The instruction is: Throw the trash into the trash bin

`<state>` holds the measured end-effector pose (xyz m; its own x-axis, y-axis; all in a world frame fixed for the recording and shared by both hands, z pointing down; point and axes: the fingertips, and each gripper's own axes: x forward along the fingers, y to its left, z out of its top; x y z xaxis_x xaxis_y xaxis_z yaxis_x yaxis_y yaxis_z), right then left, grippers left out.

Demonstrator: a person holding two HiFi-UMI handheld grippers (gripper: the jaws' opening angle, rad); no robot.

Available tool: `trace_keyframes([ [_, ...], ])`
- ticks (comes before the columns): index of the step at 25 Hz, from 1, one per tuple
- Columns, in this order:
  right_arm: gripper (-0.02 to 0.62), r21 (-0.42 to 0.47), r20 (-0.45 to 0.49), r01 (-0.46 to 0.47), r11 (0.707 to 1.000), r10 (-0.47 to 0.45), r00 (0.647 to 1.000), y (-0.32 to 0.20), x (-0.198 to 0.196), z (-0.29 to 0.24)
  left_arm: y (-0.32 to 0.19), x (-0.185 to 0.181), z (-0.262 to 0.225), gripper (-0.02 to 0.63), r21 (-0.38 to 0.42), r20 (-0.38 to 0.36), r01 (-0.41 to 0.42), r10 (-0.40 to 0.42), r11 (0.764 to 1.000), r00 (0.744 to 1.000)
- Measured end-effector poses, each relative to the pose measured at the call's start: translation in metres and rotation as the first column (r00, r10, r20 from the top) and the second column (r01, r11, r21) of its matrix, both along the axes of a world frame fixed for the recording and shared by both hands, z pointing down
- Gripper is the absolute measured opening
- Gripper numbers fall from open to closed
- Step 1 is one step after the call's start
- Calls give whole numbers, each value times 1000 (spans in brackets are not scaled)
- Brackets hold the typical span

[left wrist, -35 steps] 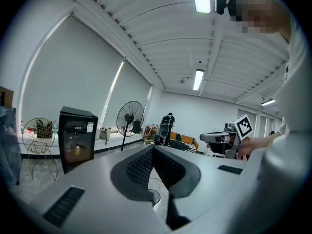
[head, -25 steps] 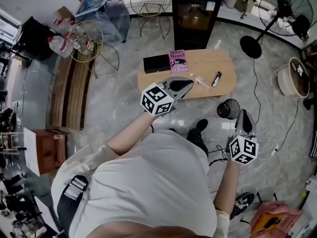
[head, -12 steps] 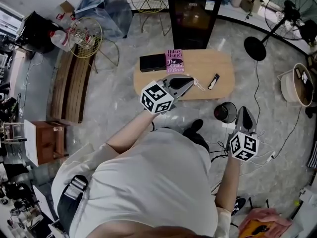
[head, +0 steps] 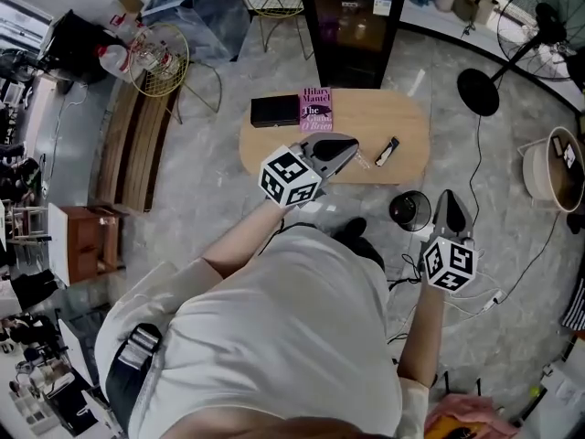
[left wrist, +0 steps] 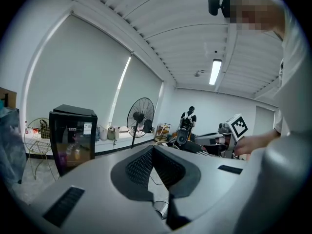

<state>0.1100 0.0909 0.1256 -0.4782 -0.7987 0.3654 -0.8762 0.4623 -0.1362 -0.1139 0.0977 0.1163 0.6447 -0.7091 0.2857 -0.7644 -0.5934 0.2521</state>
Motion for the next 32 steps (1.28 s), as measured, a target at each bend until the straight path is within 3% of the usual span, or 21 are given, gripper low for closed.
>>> trace_keyframes([
  [7,11,-32,-1,51,998,-51,999,-35,26,22,-32,28,9,6,-7,11,50,-50,999,999],
  [18,11,-64,-2,90,994,-91,996,-60,36,49,-52,41,36,6,-60,54,96,-93,994,994],
  [32,11,-145,-23,41,989,-44,999,-82,26,83,-92,32,66,6,-92,66,48,-42,995,997],
])
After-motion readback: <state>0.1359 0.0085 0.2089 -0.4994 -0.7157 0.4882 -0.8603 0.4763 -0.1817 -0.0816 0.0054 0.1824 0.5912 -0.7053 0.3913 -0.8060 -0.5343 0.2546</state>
